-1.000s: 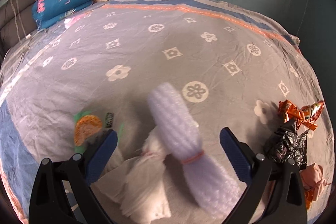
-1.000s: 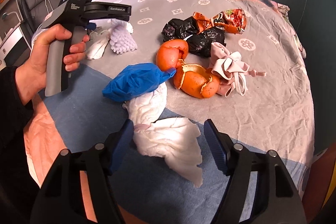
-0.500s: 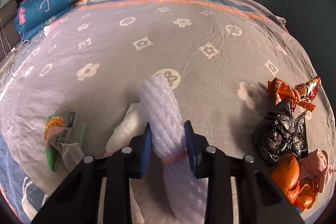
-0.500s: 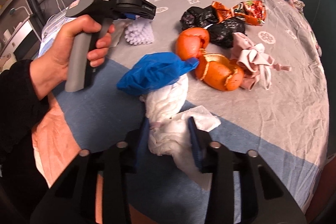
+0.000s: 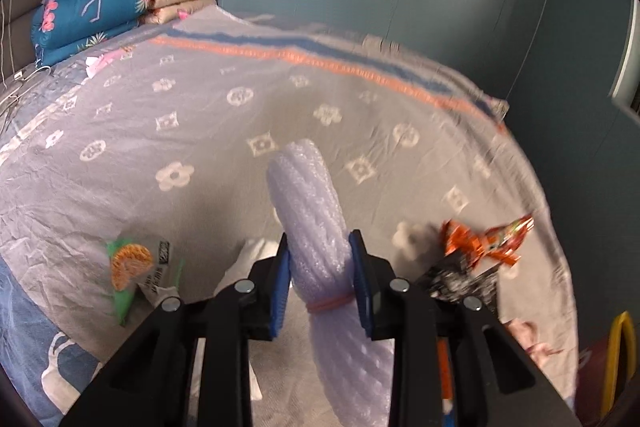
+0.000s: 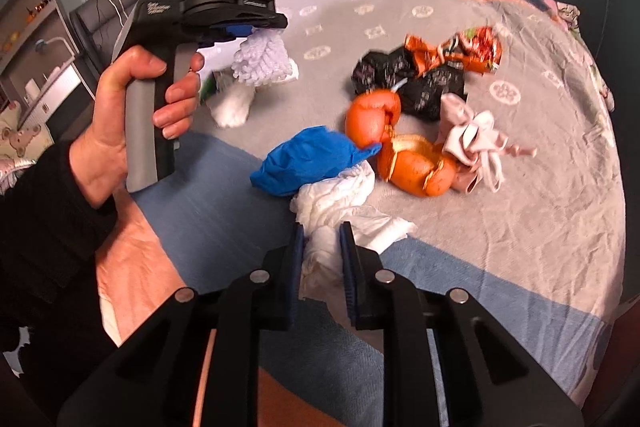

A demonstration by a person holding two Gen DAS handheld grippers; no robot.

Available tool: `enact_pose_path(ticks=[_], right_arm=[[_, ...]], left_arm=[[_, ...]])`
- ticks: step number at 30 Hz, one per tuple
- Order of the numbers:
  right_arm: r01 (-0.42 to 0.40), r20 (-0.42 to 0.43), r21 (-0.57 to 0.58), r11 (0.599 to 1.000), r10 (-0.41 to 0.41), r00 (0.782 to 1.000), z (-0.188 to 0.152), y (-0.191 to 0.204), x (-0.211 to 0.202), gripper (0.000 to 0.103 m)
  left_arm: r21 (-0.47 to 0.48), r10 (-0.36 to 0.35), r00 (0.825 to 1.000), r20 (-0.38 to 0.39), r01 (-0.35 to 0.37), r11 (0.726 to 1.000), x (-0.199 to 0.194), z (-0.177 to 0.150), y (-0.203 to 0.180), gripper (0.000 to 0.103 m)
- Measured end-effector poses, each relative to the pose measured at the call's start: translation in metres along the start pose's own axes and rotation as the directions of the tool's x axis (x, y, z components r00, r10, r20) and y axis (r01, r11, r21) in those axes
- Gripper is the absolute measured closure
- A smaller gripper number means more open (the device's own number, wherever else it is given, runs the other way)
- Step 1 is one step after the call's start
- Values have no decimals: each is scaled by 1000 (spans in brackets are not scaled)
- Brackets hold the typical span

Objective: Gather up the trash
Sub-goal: 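Carry the mesh sleeve and white tissue over to the yellow-rimmed bin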

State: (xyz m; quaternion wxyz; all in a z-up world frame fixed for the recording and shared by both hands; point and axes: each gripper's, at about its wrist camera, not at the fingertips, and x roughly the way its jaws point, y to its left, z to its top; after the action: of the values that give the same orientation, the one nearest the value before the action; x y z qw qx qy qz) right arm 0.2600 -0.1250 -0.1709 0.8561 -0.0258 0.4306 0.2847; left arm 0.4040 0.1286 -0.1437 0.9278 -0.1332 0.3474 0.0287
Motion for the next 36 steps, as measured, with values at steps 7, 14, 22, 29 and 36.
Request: enact_pose_path(ticks=[7,14,22,29,36], right_arm=[[8,79,2,1000,-8,997,6,3,-29,85],[34,120,27,999,-37,992,11,-2,-50,85],[59,186,45,997,-66,980,11,-2,-94,85],[89,216,55,994,-99,971,0,-2,-126,85],[108,247,76,991,-124,961,-10,-6,-153,85]], left_arm=[[-11,-44,997,60,45,999,-41,6,-8,76],[0,-98,993,71,98,995,-75,1,-23,76],[65,-136,985,107,130,989,-124,-2,-34,76],[87,-155,979,136,144,986,-161,-8,-35,76],[108,-172,972,160,156,982,-186,-13,-41,76]])
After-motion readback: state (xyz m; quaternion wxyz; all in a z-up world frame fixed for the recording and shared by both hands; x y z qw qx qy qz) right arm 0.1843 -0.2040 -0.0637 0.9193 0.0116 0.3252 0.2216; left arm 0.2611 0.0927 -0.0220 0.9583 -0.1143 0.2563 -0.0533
